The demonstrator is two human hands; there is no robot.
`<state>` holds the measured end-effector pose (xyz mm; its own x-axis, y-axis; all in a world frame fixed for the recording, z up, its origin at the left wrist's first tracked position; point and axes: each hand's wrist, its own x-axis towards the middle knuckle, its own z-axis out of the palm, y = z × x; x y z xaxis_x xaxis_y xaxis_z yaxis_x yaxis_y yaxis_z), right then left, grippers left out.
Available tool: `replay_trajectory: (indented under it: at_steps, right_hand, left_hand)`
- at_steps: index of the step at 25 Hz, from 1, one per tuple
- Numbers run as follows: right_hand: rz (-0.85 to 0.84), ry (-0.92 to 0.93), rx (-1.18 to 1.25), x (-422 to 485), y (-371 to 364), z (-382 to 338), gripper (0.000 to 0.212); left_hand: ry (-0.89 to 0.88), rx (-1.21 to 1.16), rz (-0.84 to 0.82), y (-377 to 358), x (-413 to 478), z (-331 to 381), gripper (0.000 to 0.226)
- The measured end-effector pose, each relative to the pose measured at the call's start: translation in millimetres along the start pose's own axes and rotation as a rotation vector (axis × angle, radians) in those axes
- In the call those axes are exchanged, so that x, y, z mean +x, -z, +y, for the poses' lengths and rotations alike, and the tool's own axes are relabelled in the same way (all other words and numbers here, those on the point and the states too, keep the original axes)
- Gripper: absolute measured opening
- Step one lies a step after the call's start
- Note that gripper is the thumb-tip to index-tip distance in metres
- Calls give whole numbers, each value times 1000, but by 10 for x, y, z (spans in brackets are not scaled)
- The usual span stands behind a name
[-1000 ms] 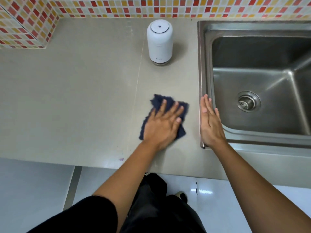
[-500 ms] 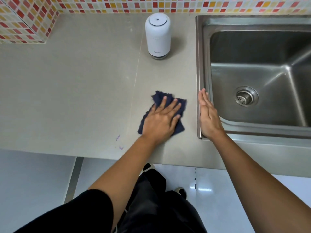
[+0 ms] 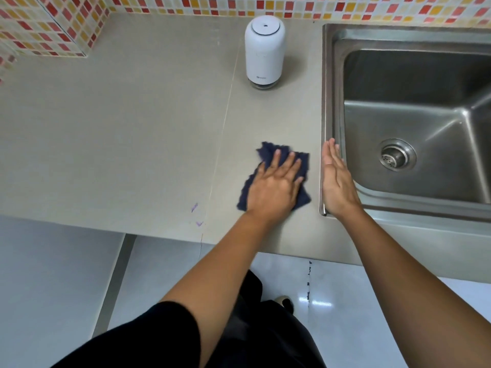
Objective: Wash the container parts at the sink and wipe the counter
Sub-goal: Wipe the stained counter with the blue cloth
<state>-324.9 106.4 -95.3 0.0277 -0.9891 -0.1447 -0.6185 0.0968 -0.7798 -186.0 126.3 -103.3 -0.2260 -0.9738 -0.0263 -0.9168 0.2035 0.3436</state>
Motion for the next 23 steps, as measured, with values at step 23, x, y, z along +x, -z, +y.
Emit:
replay_trajectory:
  at_steps: [23]
  right_hand:
    - [6,59,-79,-33,-8,13,48]
  left_hand:
    - [179,245,-66,533,-907,-1367,70]
